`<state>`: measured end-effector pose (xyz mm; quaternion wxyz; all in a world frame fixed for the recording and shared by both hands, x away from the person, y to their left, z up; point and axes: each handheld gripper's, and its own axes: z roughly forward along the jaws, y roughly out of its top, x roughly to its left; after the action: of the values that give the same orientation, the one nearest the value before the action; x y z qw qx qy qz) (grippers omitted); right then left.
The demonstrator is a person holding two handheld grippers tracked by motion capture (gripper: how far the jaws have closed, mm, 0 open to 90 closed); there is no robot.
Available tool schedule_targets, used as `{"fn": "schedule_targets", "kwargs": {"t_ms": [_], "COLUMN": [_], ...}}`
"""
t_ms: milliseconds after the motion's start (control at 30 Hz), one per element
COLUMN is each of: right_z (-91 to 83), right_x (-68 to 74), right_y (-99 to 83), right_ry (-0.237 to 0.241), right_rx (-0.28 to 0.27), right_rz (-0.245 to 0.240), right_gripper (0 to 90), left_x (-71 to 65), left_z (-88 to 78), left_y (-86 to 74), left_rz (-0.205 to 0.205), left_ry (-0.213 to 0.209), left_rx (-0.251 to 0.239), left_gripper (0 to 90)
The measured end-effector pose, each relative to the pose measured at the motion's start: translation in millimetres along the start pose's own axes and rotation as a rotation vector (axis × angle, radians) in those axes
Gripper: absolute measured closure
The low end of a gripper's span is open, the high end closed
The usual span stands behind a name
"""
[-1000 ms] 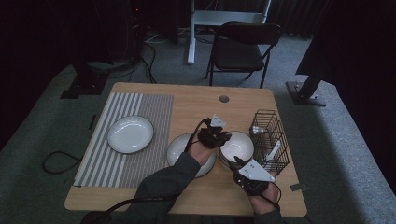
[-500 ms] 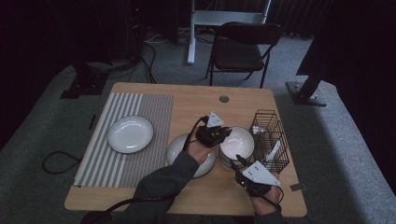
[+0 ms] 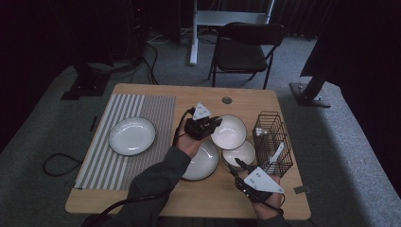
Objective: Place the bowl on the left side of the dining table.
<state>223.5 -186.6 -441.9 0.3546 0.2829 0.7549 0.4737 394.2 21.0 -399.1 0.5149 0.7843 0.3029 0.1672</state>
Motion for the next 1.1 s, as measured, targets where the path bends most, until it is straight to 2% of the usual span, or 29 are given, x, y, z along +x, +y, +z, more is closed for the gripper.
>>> {"fn": "schedule_targets", "kwargs": {"t_ms": [100,167,200,300,333,400,467,500,567,733,867,900,933,1067,1100], "right_z": [2.9,3.8,5.8,8.0,10.4,11.6,15.0,16.0,17.8,21.4,25.7,27.1,28.2,30.1,32.9], "right_x": [1.7,2.4,3.9,5.3,6.2,6.8,8.6,9.1,10.1,12.6,14.3,14.7,15.8,17.3,19.3], "right_y": [-1.6,-2.0,-2.9,-4.3,-6.2,-7.2,-10.4,-11.3,-13.0,-16.5,-20.5,-21.9,-23.2,-25.7,-28.7], "right_ry": [0.015,0.019,0.029,0.039,0.047,0.052,0.066,0.07,0.076,0.09,0.104,0.108,0.111,0.116,0.125], "right_rx": [0.01,0.012,0.017,0.025,0.033,0.037,0.053,0.057,0.065,0.076,0.093,0.098,0.104,0.109,0.116], "right_rz": [0.002,0.001,-0.002,-0.003,-0.006,-0.005,-0.008,-0.011,-0.012,-0.021,-0.039,-0.042,-0.037,-0.04,-0.036], "right_gripper": [65.7,65.6,65.2,65.0,64.6,64.6,64.5,64.4,64.4,64.3,64.3,64.3,64.3,64.3,64.2], "left_x": [13.2,16.4,23.3,29.9,37.0,40.2,50.6,50.6,60.2,72.4,88.4,88.4,95.3,102.2,108.4], "left_z": [-9.5,-11.7,-16.4,-22.0,-27.8,-30.8,-39.8,-39.8,-49.0,-62.1,-78.8,-78.8,-85.7,-92.7,-98.7], "left_y": [-1.2,-2.0,-3.8,-5.7,-7.9,-9.0,-12.5,-12.5,-16.1,-21.7,-30.2,-30.2,-34.3,-38.6,-42.6], "left_rz": [-0.018,-0.026,-0.035,-0.048,-0.058,-0.064,-0.078,-0.078,-0.09,-0.11,-0.136,-0.136,-0.151,-0.169,-0.187], "left_ry": [0.02,0.026,0.039,0.05,0.06,0.065,0.086,0.086,0.103,0.132,0.177,0.177,0.192,0.205,0.217], "left_rx": [-0.01,-0.012,-0.016,-0.019,-0.021,-0.025,-0.029,-0.029,-0.035,-0.049,-0.064,-0.064,-0.069,-0.072,-0.074], "left_gripper": [82.6,82.6,82.6,82.6,82.6,82.6,82.6,82.5,82.5,82.5,82.5,82.5,82.5,82.5,82.5]}}
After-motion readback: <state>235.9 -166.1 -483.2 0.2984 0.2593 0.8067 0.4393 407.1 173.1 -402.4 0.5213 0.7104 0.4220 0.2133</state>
